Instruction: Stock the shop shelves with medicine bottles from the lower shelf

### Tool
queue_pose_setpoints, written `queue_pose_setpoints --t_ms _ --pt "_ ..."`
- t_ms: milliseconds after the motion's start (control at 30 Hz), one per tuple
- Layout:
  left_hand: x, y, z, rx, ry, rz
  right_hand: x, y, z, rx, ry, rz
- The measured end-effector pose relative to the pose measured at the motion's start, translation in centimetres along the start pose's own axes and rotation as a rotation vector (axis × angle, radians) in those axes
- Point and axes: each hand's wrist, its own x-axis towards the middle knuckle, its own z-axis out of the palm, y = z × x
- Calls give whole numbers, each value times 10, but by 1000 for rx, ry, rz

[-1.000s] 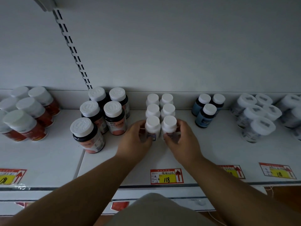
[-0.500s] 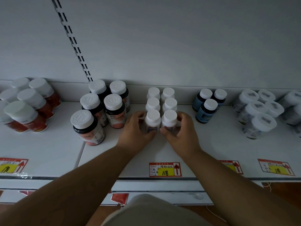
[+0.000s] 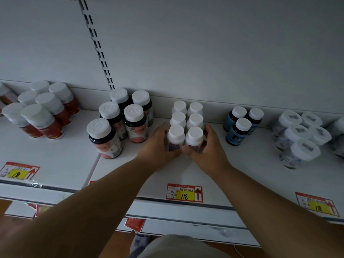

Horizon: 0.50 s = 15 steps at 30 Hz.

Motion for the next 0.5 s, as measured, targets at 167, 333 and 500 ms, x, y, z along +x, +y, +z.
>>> queue_pose_setpoints --t_ms 167,333,500 --pt "6 -2 -4 -265 -67 -160 21 -4 -8 28 -72 127" --pt "27 3 -8 -357 -169 -112 26 -12 -3 142 -102 70" --pt "27 9 -8 -315 -233 73 20 -19 4 190 -103 5"
